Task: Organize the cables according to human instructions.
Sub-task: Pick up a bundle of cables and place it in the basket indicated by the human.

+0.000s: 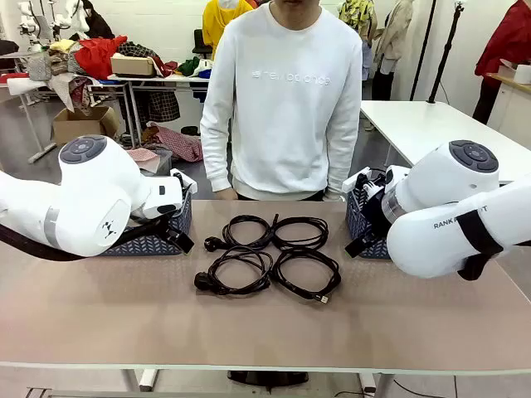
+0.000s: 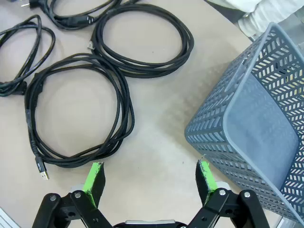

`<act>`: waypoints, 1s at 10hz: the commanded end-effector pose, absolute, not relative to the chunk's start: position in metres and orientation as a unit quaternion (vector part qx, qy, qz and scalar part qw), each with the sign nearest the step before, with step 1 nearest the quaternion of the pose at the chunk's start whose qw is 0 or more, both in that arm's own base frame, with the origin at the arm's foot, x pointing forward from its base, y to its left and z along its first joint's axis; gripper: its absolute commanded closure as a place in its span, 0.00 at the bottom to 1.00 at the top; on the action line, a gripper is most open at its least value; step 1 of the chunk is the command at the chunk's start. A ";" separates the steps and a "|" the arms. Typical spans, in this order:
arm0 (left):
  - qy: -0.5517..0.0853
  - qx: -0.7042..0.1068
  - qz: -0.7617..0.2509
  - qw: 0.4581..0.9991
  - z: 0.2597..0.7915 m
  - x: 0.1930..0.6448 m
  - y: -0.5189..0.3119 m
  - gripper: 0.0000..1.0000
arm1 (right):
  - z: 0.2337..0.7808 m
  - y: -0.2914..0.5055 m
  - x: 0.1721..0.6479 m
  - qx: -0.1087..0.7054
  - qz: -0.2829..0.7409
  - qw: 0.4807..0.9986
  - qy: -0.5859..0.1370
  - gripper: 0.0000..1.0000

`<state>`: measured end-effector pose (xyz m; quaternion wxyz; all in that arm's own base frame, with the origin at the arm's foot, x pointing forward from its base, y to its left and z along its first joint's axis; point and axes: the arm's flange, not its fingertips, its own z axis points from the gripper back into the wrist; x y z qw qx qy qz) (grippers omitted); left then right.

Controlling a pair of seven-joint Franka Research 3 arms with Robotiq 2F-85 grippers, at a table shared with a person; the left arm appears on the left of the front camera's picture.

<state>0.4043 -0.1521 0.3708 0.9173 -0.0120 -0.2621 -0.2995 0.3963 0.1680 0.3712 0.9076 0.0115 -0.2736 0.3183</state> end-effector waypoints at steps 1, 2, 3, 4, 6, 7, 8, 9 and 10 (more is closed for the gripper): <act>-0.262 -0.012 -0.299 0.917 0.371 0.404 -0.152 0.00 | 0.371 0.168 0.396 0.012 0.318 0.908 -0.274 0.00; -0.262 -0.012 -0.299 0.917 0.371 0.404 -0.152 0.00 | 0.371 0.168 0.396 0.012 0.318 0.908 -0.274 0.00; -0.262 -0.012 -0.299 0.917 0.371 0.404 -0.152 0.00 | 0.371 0.168 0.396 0.012 0.318 0.908 -0.274 0.00; -0.262 -0.012 -0.299 0.917 0.371 0.404 -0.152 0.00 | 0.371 0.168 0.396 0.012 0.318 0.908 -0.274 0.00; -0.262 -0.012 -0.299 0.917 0.371 0.404 -0.152 0.00 | 0.371 0.168 0.396 0.012 0.318 0.908 -0.274 0.00; -0.262 -0.012 -0.299 0.917 0.371 0.404 -0.152 0.00 | 0.371 0.168 0.396 0.012 0.318 0.908 -0.274 0.00; -0.262 -0.012 -0.299 0.917 0.371 0.404 -0.152 0.00 | 0.371 0.168 0.396 0.012 0.318 0.908 -0.274 0.00; -0.262 -0.012 -0.301 0.917 0.371 0.404 -0.153 0.00 | 0.371 0.168 0.396 0.011 0.318 0.908 -0.274 0.00; -0.255 -0.024 -0.317 0.913 0.373 0.403 -0.154 0.00 | 0.373 0.163 0.394 0.038 0.328 0.903 -0.275 0.00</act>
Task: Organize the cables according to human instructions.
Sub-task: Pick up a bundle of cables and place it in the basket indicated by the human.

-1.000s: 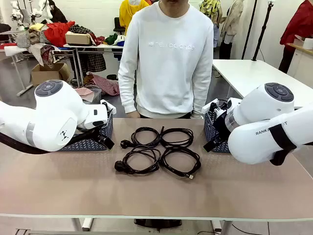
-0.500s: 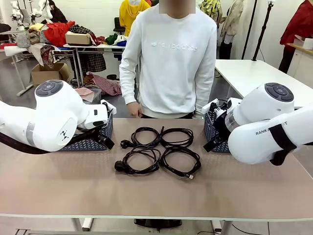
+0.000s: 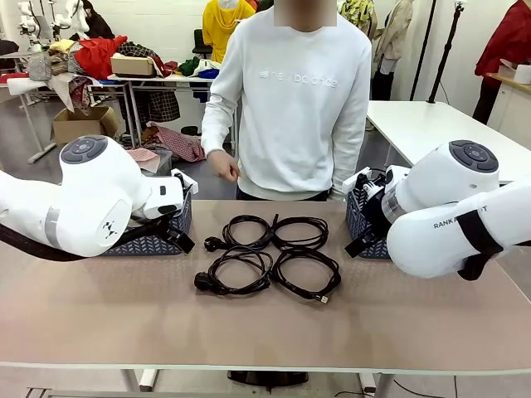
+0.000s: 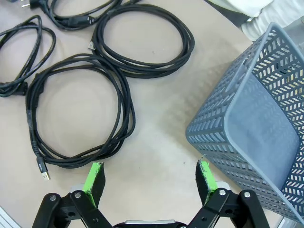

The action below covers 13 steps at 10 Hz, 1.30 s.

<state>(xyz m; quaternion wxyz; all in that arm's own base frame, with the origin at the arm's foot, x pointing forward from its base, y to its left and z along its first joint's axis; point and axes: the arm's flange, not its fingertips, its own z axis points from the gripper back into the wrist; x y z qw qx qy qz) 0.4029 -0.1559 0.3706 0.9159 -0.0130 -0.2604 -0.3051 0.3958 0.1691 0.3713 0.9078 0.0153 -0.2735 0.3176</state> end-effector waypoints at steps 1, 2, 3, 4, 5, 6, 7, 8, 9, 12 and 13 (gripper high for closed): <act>-0.256 -0.043 -0.327 0.909 0.380 0.402 -0.152 0.00 | 0.380 0.157 0.392 0.056 0.340 0.895 -0.283 0.00; -0.259 -0.050 -0.339 0.903 0.390 0.400 -0.148 0.00 | 0.390 0.149 0.389 0.071 0.352 0.888 -0.288 0.00; -0.262 -0.057 -0.352 0.897 0.403 0.397 -0.142 0.00 | 0.402 0.139 0.384 0.083 0.367 0.878 -0.295 0.00; -0.267 -0.057 -0.360 0.892 0.416 0.397 -0.135 0.00 | 0.412 0.131 0.382 0.096 0.377 0.871 -0.299 0.00; -0.267 -0.064 -0.373 0.886 0.427 0.398 -0.129 0.00 | 0.419 0.121 0.381 0.112 0.390 0.863 -0.301 0.00; -0.259 -0.084 -0.397 0.876 0.435 0.399 -0.122 0.00 | 0.426 0.112 0.379 0.135 0.406 0.851 -0.304 0.00; -0.256 -0.105 -0.416 0.866 0.444 0.400 -0.115 0.00 | 0.431 0.102 0.379 0.156 0.417 0.841 -0.307 0.00; -0.255 -0.130 -0.433 0.855 0.454 0.400 -0.108 0.00 | 0.435 0.092 0.379 0.186 0.437 0.827 -0.302 0.00; -0.256 -0.127 -0.439 0.852 0.461 0.402 -0.101 0.00 | 0.437 0.083 0.380 0.209 0.446 0.815 -0.304 0.00; -0.271 -0.152 -0.455 0.834 0.472 0.403 -0.080 0.00 | 0.442 0.061 0.380 0.244 0.465 0.792 -0.311 0.00; -0.276 -0.160 -0.455 0.831 0.472 0.404 -0.074 0.00 | 0.443 0.058 0.380 0.252 0.468 0.787 -0.313 0.00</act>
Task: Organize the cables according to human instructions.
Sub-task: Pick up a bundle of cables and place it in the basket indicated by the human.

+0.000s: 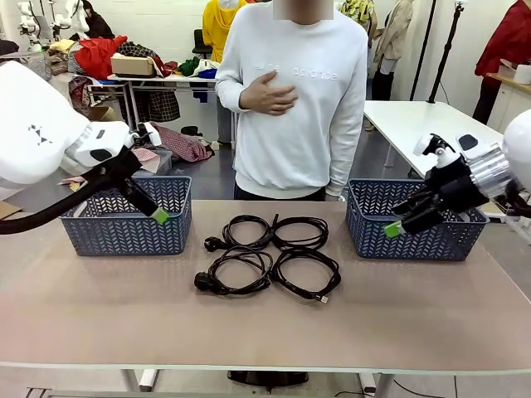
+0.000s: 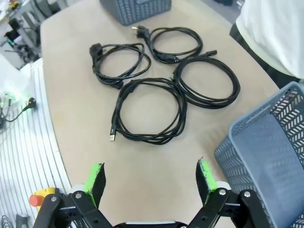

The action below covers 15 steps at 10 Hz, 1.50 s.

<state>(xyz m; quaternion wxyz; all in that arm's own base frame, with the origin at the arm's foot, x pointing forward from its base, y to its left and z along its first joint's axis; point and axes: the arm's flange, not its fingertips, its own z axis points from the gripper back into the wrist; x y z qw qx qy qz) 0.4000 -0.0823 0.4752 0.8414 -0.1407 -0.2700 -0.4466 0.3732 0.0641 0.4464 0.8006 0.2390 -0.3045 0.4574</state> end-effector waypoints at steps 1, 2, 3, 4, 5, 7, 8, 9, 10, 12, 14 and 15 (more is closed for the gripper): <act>-0.279 -0.167 -0.455 0.829 0.472 0.405 -0.070 0.00 | 0.444 0.057 0.379 0.261 0.473 0.781 -0.314 0.00; -0.285 -0.174 -0.456 0.825 0.474 0.405 -0.068 0.00 | 0.445 0.058 0.378 0.260 0.474 0.780 -0.315 0.00; -0.284 -0.171 -0.447 0.831 0.475 0.404 -0.065 0.00 | 0.445 0.060 0.377 0.258 0.470 0.783 -0.316 0.00; -0.288 -0.178 -0.430 0.837 0.475 0.404 -0.065 0.00 | 0.445 0.059 0.371 0.256 0.463 0.792 -0.306 0.00; -0.281 -0.159 -0.445 0.835 0.474 0.402 -0.069 0.00 | 0.445 0.059 0.371 0.256 0.463 0.792 -0.306 0.00; -0.281 -0.159 -0.445 0.835 0.474 0.402 -0.069 0.00 | 0.445 0.059 0.371 0.256 0.463 0.792 -0.306 0.00; -0.281 -0.159 -0.445 0.835 0.474 0.402 -0.069 0.00 | 0.445 0.059 0.371 0.256 0.463 0.792 -0.306 0.00; -0.281 -0.159 -0.445 0.835 0.474 0.402 -0.069 0.00 | 0.445 0.059 0.371 0.256 0.463 0.792 -0.306 0.00; -0.281 -0.159 -0.445 0.835 0.474 0.402 -0.069 0.00 | 0.445 0.059 0.371 0.256 0.463 0.792 -0.306 0.00; -0.281 -0.159 -0.445 0.835 0.474 0.402 -0.069 0.00 | 0.445 0.059 0.371 0.256 0.463 0.792 -0.306 0.00; -0.281 -0.159 -0.445 0.835 0.474 0.402 -0.069 0.00 | 0.445 0.059 0.371 0.256 0.463 0.792 -0.306 0.00; -0.281 -0.159 -0.445 0.835 0.474 0.402 -0.069 0.00 | 0.445 0.059 0.371 0.256 0.463 0.792 -0.306 0.00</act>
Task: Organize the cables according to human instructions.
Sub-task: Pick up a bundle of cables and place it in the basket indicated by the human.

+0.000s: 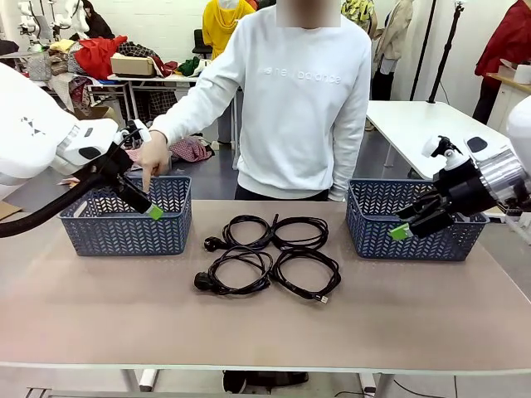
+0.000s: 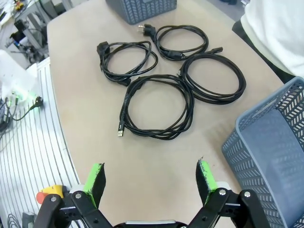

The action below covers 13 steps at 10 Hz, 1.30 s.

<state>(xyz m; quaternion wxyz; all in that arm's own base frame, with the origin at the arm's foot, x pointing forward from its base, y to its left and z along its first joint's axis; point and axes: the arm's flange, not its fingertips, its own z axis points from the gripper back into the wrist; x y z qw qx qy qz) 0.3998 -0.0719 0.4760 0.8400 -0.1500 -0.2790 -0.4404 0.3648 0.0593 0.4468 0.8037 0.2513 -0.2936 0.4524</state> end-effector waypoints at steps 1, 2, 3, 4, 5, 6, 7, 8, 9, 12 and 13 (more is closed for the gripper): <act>-0.281 -0.159 -0.445 0.835 0.474 0.402 -0.069 0.00 | 0.445 0.059 0.371 0.256 0.463 0.792 -0.306 0.00; -0.281 -0.159 -0.445 0.835 0.474 0.402 -0.069 0.00 | 0.445 0.059 0.371 0.256 0.463 0.792 -0.306 0.00; -0.281 -0.159 -0.445 0.835 0.474 0.402 -0.069 0.00 | 0.445 0.059 0.371 0.256 0.463 0.792 -0.306 0.00; -0.281 -0.159 -0.445 0.835 0.474 0.402 -0.069 0.00 | 0.445 0.059 0.371 0.256 0.463 0.792 -0.306 0.00; -0.281 -0.159 -0.445 0.835 0.474 0.402 -0.069 0.00 | 0.445 0.059 0.371 0.256 0.463 0.792 -0.306 0.00; -0.281 -0.159 -0.445 0.835 0.474 0.402 -0.069 0.00 | 0.445 0.059 0.371 0.256 0.463 0.792 -0.306 0.00; -0.279 -0.150 -0.440 0.840 0.476 0.400 -0.072 0.00 | 0.445 0.059 0.371 0.256 0.463 0.792 -0.306 0.00; -0.268 -0.126 -0.471 0.831 0.479 0.397 -0.084 0.00 | 0.445 0.059 0.371 0.256 0.463 0.792 -0.306 0.00; -0.254 -0.107 -0.502 0.820 0.482 0.396 -0.099 0.00 | 0.445 0.059 0.371 0.256 0.463 0.792 -0.306 0.00; -0.199 -0.053 -0.591 0.780 0.477 0.403 -0.154 0.00 | 0.445 0.059 0.371 0.256 0.463 0.792 -0.306 0.00; -0.181 -0.036 -0.616 0.766 0.473 0.406 -0.172 0.00 | 0.445 0.059 0.371 0.256 0.463 0.792 -0.306 0.00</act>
